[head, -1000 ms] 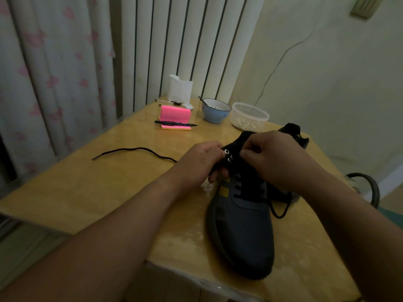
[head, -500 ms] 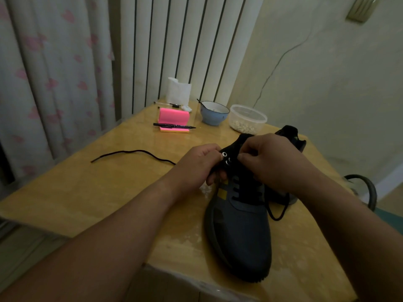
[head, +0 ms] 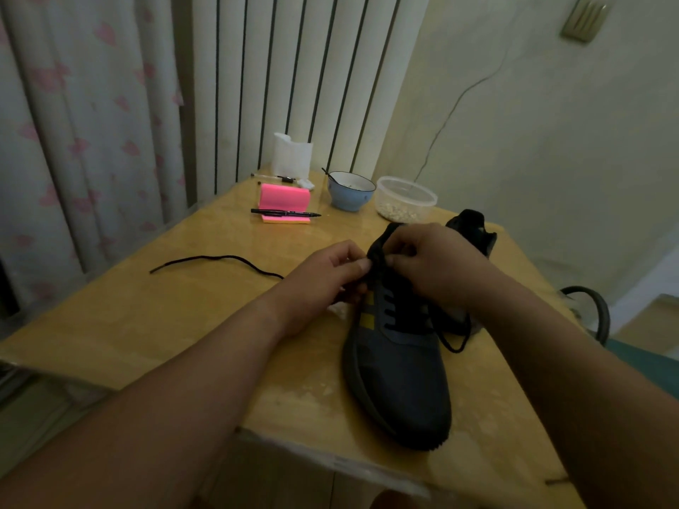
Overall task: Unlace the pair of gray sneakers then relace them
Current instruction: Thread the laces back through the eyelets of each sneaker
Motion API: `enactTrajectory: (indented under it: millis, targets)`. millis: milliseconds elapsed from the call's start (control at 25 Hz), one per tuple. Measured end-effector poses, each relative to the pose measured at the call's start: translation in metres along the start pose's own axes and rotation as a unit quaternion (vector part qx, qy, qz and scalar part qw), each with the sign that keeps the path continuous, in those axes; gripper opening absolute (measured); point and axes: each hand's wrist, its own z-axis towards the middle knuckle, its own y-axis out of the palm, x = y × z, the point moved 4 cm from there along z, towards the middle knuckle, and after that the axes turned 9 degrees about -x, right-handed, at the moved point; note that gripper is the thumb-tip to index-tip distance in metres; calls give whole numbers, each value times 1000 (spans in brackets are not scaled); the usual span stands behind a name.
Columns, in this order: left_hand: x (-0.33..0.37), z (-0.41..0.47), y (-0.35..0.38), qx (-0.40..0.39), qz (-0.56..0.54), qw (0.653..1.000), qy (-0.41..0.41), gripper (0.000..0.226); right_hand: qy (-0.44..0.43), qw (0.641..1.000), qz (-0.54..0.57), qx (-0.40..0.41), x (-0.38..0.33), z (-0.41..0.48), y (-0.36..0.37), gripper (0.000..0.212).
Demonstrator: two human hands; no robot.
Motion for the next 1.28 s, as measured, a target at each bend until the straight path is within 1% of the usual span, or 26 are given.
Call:
enactTrajectory:
  millis: [40, 80, 120, 200, 240, 280, 320, 360, 400, 440, 480, 520, 560, 640, 680, 760, 840, 960, 1000, 1040, 1080, 1120, 1160, 1200, 1240, 1280]
  targets:
    - [0, 0, -4, 36, -20, 999, -4, 12, 20, 997, 72, -23, 3, -2, -7, 12]
    - [-2, 1, -12, 82, -82, 993, -5, 12, 41, 986, 155, -43, 8, -5, -17, 13]
    - [-2, 2, -23, 133, -196, 972, -1, 14, 56, 970, 230, -57, 13, -9, -28, 15]
    - [-1, 1, -45, 201, -454, 868, 29, 13, 71, 947, 307, -66, 25, -15, -51, 19]
    - [0, 0, -53, 223, -490, 842, 34, 12, 72, 942, 321, -68, 30, -17, -58, 21]
    - [2, -1, -59, 229, -445, 865, 21, 12, 68, 940, 327, -71, 34, -18, -60, 21]
    - [5, 0, -63, 215, -314, 925, -5, 12, 59, 942, 324, -72, 35, -17, -59, 21]
    - [8, 2, -60, 179, -127, 975, -33, 17, 46, 947, 312, -68, 34, -16, -57, 21]
    - [12, 2, -54, 126, 47, 989, -56, 28, 30, 953, 297, -60, 31, -14, -55, 19]
    - [14, 2, -46, 69, 175, 979, -73, 37, 13, 957, 285, -51, 27, -13, -53, 19]
    - [15, 2, -41, 27, 239, 967, -84, 42, -4, 961, 273, -41, 24, -11, -52, 18]
    - [16, 1, -38, 10, 257, 962, -87, 43, -17, 968, 250, -26, 21, -11, -52, 17]
    - [18, 0, -39, 22, 255, 963, -82, 43, -23, 975, 219, -2, 21, -11, -52, 15]
    - [12, 2, -51, 98, 259, 958, -74, 39, -21, 980, 184, 66, 26, -13, -50, 11]
    - [6, 4, -59, 140, 298, 941, -85, 36, -17, 978, 188, 86, 30, -14, -46, 9]
    - [-6, 9, -70, 196, 418, 881, -105, 28, -7, 976, 199, 84, 40, -16, -35, 11]
    - [-10, 9, -73, 220, 510, 824, -107, 23, -1, 983, 174, 58, 47, -16, -24, 16]
    - [-9, 6, -65, 220, 600, 760, -119, 16, -2, 985, 166, 56, 51, -13, -21, 19]
    - [-9, 4, -60, 226, 626, 736, -121, 22, -2, 983, 172, 58, 52, -12, -21, 19]
    - [-7, 0, -55, 246, 634, 726, -103, 31, -3, 982, 179, 62, 52, -12, -22, 19]
    - [-2, -7, -47, 276, 617, 734, -60, 36, -6, 979, 191, 67, 53, -12, -21, 18]
    - [3, -15, -39, 302, 578, 758, 3, 33, -11, 976, 205, 76, 54, -12, -20, 18]
    - [8, -23, -29, 299, 520, 797, 67, 24, -17, 972, 218, 89, 55, -13, -17, 17]
    - [10, -28, -19, 258, 463, 842, 103, 22, -24, 968, 224, 106, 54, -14, -14, 16]
    - [9, -30, -9, 192, 429, 877, 104, 27, -32, 966, 224, 128, 53, -15, -11, 15]
    - [6, -31, 1, 125, 415, 898, 80, 31, -41, 963, 221, 148, 51, -15, -10, 14]
